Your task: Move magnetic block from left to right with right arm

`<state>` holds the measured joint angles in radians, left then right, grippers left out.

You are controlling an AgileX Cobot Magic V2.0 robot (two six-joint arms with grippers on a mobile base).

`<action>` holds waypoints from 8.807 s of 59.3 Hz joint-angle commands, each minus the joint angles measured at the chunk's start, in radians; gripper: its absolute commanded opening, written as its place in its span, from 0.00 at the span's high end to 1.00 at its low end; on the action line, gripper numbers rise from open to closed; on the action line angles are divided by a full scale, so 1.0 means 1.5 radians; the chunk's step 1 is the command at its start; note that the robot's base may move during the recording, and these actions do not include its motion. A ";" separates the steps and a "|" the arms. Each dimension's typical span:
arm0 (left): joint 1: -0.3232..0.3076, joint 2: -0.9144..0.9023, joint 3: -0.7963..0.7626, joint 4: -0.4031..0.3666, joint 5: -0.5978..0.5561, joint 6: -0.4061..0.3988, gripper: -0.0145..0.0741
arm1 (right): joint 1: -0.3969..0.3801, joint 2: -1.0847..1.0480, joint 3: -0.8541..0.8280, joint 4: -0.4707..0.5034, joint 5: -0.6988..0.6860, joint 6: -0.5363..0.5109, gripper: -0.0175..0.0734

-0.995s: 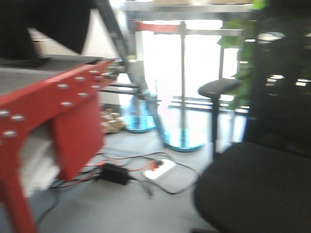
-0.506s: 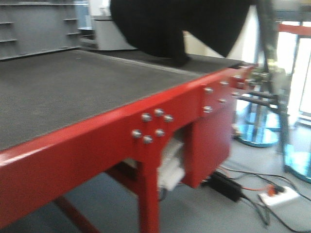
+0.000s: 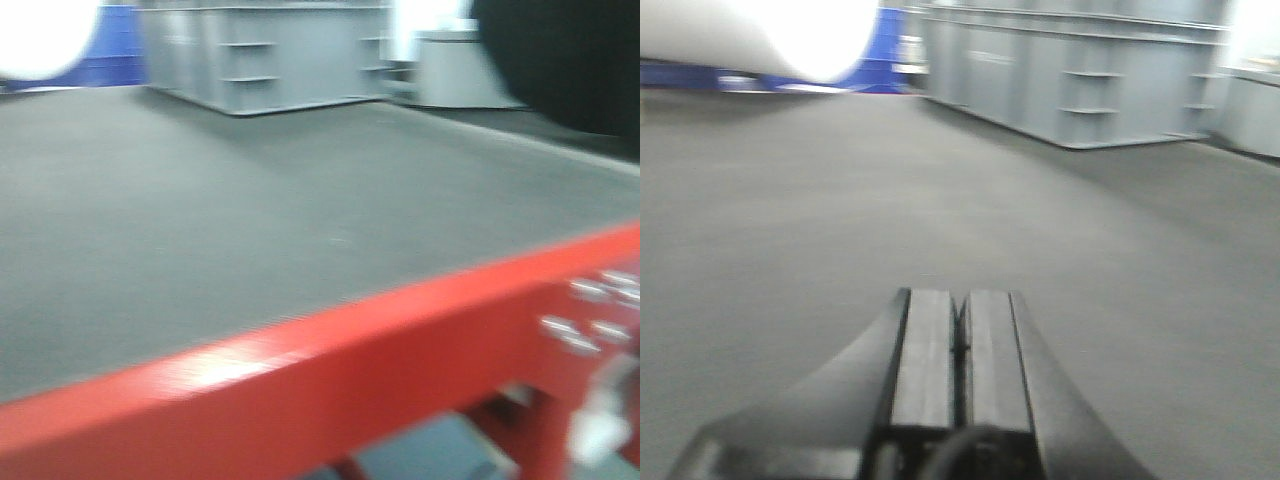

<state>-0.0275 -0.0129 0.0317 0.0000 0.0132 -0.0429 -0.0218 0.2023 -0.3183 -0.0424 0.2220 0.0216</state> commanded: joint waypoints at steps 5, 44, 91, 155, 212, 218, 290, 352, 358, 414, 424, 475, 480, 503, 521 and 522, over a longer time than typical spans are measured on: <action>-0.004 -0.006 0.006 0.000 -0.059 -0.003 0.97 | -0.002 0.007 -0.020 -0.009 -0.056 -0.007 0.47; -0.004 -0.006 0.006 0.000 -0.059 -0.003 0.97 | -0.002 0.007 -0.020 -0.009 -0.056 -0.007 0.47; -0.004 -0.006 0.006 0.000 -0.059 -0.003 0.97 | -0.002 0.007 -0.020 -0.009 -0.056 -0.007 0.47; -0.004 -0.006 0.006 0.000 -0.059 -0.003 0.97 | 0.025 0.389 -0.318 0.082 0.321 -0.006 0.47; -0.004 -0.006 0.006 0.000 -0.059 -0.003 0.97 | 0.467 0.923 -0.689 -0.066 0.539 0.521 0.47; -0.004 -0.006 0.006 0.000 -0.059 -0.003 0.97 | 0.486 0.980 -0.743 -0.062 0.575 0.521 0.47; -0.004 -0.006 0.006 0.000 -0.059 -0.003 0.97 | 0.506 1.095 -0.791 0.034 0.594 0.526 0.23; -0.004 -0.006 0.006 0.000 -0.059 -0.003 0.97 | 0.427 0.862 -0.684 0.008 0.538 0.420 0.77; -0.004 -0.006 0.006 0.000 -0.059 -0.003 0.97 | 0.374 0.815 -0.632 0.019 0.489 0.332 0.77; -0.004 -0.006 0.006 0.000 -0.059 -0.003 0.97 | 0.053 0.228 -0.048 0.115 -0.143 -0.085 0.77; -0.004 -0.006 0.006 0.000 -0.059 -0.003 0.97 | 0.053 0.057 0.004 0.115 -0.114 -0.085 0.77; -0.004 -0.006 0.006 0.000 -0.059 -0.003 0.97 | 0.033 -0.063 0.098 0.110 -0.171 -0.085 0.77; -0.004 -0.006 0.006 0.000 -0.059 -0.003 0.97 | 0.026 -0.063 0.145 0.108 -0.208 -0.069 0.77; -0.004 -0.006 0.006 0.000 -0.059 -0.003 0.97 | 0.027 -0.153 0.229 0.058 -0.205 0.008 0.77; -0.004 -0.006 0.006 0.000 -0.059 -0.003 0.97 | 0.027 -0.154 0.229 0.058 -0.197 0.008 0.77; -0.004 -0.006 0.006 0.000 -0.059 -0.003 0.97 | 0.027 -0.154 0.229 0.058 -0.197 0.008 0.77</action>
<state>-0.0275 -0.0129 0.0317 0.0000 0.0132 -0.0429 0.0235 -0.0083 0.0296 0.0553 0.0088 0.0313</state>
